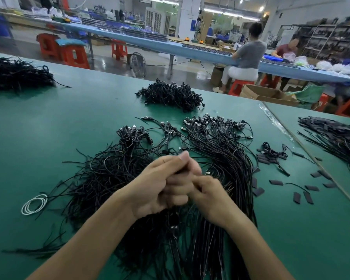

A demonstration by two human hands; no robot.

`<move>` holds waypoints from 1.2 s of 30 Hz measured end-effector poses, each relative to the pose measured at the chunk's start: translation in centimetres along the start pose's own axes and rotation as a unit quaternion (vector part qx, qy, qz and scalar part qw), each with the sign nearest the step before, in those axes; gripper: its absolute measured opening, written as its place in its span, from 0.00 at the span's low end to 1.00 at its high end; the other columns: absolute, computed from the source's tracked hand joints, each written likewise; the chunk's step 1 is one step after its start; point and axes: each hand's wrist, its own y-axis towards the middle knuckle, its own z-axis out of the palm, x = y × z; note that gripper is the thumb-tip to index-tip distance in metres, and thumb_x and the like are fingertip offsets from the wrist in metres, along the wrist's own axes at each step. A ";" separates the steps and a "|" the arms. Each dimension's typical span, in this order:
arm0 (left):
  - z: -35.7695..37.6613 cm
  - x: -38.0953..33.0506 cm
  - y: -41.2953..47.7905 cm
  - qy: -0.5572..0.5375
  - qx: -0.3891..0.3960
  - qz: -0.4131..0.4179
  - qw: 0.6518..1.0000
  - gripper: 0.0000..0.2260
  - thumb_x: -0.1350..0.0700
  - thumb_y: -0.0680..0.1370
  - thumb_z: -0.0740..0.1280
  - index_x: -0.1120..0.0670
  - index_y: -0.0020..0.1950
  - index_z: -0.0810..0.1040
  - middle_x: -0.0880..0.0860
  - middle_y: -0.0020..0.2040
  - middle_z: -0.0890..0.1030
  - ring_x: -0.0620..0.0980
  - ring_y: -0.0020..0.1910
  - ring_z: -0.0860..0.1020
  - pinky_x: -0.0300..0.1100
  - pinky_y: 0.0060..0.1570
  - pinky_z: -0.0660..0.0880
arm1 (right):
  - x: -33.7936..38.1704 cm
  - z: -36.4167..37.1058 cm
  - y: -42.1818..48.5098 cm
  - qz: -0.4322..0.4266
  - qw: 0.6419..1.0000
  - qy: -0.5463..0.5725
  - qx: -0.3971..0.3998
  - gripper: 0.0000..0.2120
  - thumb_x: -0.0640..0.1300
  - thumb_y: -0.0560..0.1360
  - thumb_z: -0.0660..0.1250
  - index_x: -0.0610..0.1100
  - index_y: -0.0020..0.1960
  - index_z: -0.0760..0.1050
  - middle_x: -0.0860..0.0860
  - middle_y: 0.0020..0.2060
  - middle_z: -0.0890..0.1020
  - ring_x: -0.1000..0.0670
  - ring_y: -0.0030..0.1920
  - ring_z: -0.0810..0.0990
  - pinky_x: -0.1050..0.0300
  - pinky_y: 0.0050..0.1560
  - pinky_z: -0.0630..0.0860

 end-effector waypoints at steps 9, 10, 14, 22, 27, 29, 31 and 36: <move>-3.8 2.6 1.6 0.272 -0.356 0.131 0.885 0.14 0.60 0.86 0.54 0.57 0.56 0.80 0.53 0.42 0.83 0.51 0.43 0.83 0.39 0.43 0.80 | 0.3 0.1 -1.5 -0.037 0.999 -0.017 0.006 0.11 0.46 0.81 0.63 0.49 0.43 0.80 0.56 0.27 0.74 0.55 0.27 0.68 0.57 0.30 0.67; -3.7 2.7 1.5 0.322 -0.347 0.121 0.872 0.13 0.61 0.86 0.55 0.56 0.55 0.80 0.54 0.45 0.84 0.51 0.46 0.84 0.40 0.47 0.81 | 0.5 -0.1 -1.5 -0.050 0.998 -0.028 0.005 0.10 0.46 0.81 0.64 0.50 0.42 0.80 0.56 0.28 0.75 0.57 0.27 0.69 0.60 0.30 0.67; -2.2 2.3 0.8 0.401 -0.215 0.016 0.890 0.17 0.56 0.86 0.55 0.56 0.45 0.80 0.52 0.34 0.83 0.48 0.32 0.82 0.36 0.32 0.77 | 1.6 -2.3 -1.0 -0.105 0.990 -0.029 -0.089 0.07 0.46 0.77 0.70 0.51 0.40 0.81 0.57 0.33 0.79 0.59 0.31 0.74 0.68 0.33 0.69; 0.5 0.5 0.5 0.069 -0.071 -0.029 0.995 0.24 0.41 0.81 0.58 0.52 0.28 0.70 0.45 0.20 0.63 0.41 0.17 0.60 0.33 0.18 0.58 | 1.3 -2.1 1.4 -0.119 0.974 0.103 -0.160 0.16 0.62 0.73 0.66 0.52 0.38 0.80 0.56 0.27 0.75 0.57 0.28 0.68 0.61 0.28 0.65; -0.2 -0.8 1.2 -0.127 -0.099 0.098 0.982 0.20 0.46 0.82 0.58 0.52 0.33 0.75 0.45 0.24 0.70 0.38 0.20 0.66 0.31 0.20 0.66 | -1.5 0.0 1.4 -0.012 0.995 0.091 -0.036 0.25 0.62 0.78 0.57 0.45 0.38 0.79 0.47 0.28 0.74 0.48 0.30 0.71 0.52 0.33 0.68; -1.0 -1.0 1.6 -0.158 -0.173 0.161 0.959 0.20 0.47 0.82 0.57 0.55 0.38 0.80 0.48 0.30 0.77 0.41 0.26 0.74 0.32 0.26 0.73 | -1.7 0.3 1.0 0.006 0.999 0.042 -0.018 0.26 0.63 0.80 0.54 0.46 0.38 0.79 0.50 0.28 0.74 0.51 0.30 0.71 0.54 0.35 0.69; -2.0 -0.9 2.0 -0.141 -0.222 0.214 0.941 0.19 0.49 0.82 0.57 0.58 0.49 0.84 0.54 0.43 0.84 0.47 0.40 0.83 0.38 0.40 0.81 | -1.1 0.4 0.6 -0.011 1.000 0.017 -0.018 0.23 0.58 0.83 0.54 0.48 0.39 0.78 0.56 0.28 0.74 0.56 0.30 0.71 0.61 0.34 0.68; -3.5 1.0 1.9 0.295 -0.309 0.181 0.886 0.15 0.48 0.81 0.58 0.51 0.61 0.79 0.50 0.57 0.84 0.45 0.58 0.82 0.41 0.59 0.78 | 2.4 -0.3 0.4 -0.085 0.991 -0.101 -0.007 0.10 0.49 0.82 0.63 0.48 0.46 0.80 0.54 0.38 0.81 0.54 0.38 0.78 0.52 0.42 0.77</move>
